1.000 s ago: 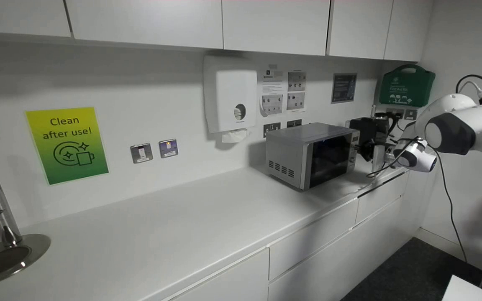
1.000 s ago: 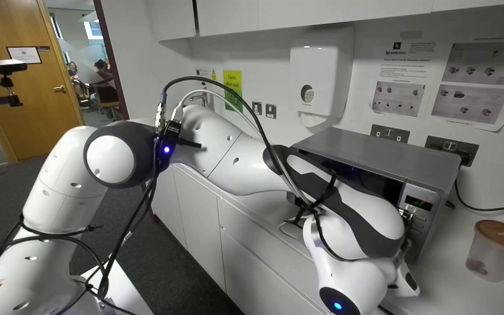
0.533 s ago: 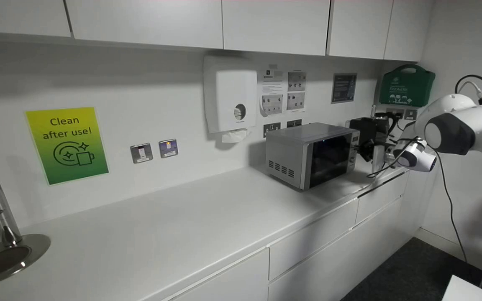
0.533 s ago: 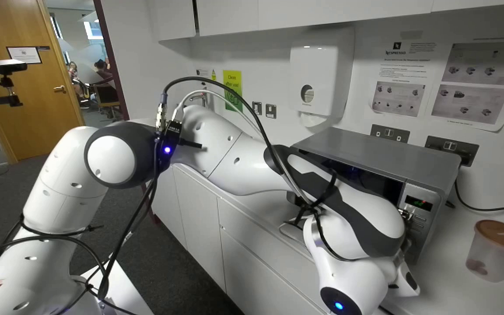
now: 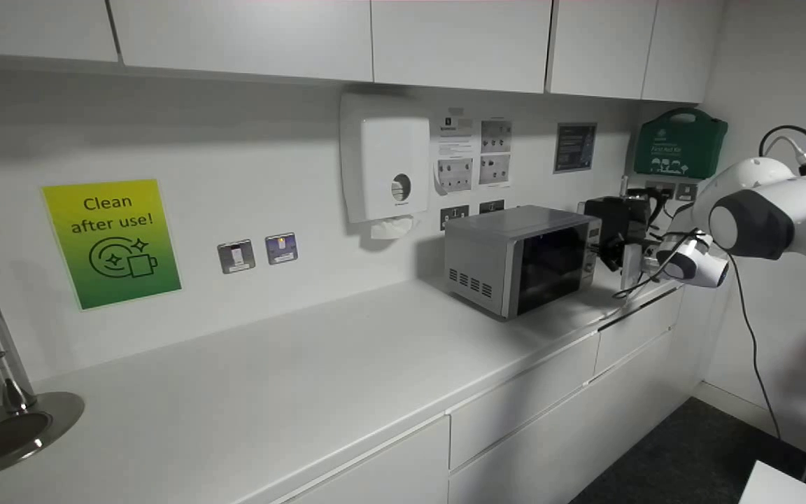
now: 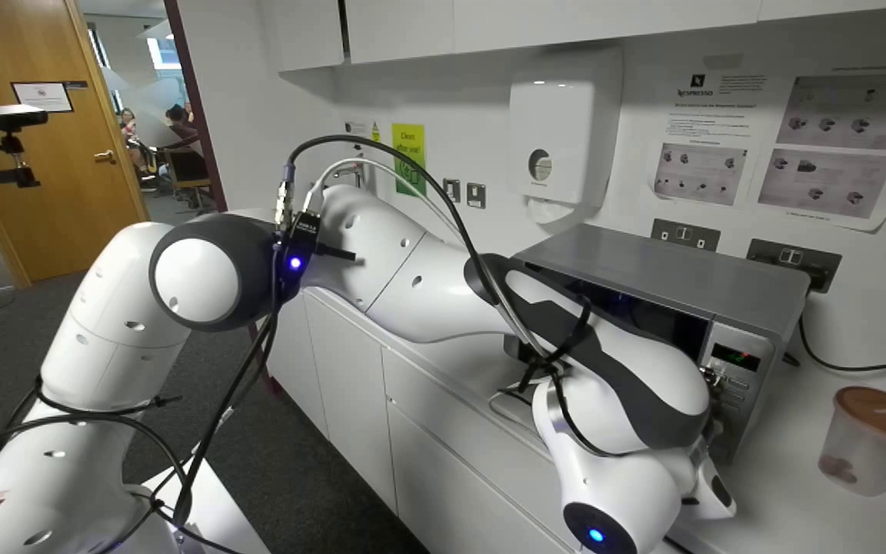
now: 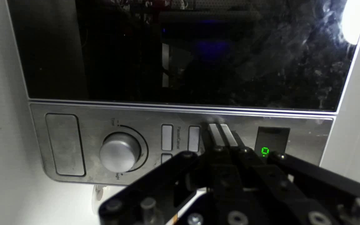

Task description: Press a button on the microwave

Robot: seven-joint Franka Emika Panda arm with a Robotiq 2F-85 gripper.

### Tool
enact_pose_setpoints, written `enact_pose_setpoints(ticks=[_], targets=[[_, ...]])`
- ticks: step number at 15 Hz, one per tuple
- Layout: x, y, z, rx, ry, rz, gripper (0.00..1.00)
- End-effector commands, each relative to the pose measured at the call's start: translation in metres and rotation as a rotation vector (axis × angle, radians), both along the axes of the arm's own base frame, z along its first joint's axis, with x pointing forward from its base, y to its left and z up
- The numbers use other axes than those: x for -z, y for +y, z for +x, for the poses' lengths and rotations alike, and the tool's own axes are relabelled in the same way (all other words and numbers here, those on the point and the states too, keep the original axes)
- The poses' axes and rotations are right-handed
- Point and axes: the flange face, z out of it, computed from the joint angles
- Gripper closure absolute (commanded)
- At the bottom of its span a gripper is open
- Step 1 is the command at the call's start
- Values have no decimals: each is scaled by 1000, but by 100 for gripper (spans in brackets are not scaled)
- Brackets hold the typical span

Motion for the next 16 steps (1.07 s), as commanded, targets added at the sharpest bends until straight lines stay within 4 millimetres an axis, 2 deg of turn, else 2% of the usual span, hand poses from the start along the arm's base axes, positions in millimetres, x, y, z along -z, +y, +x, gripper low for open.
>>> enact_pose_setpoints(ticks=[1,6,9,12,15,16], targets=[[-11,-2,14,-2,-2,-23,100],[-25,-3,26,12,-16,-38,100],[-29,-7,24,17,-9,-38,100],[-16,-18,-12,-8,105,7,100],[-11,-15,-67,-155,186,31,100],[-11,-8,-91,-234,192,25,100]])
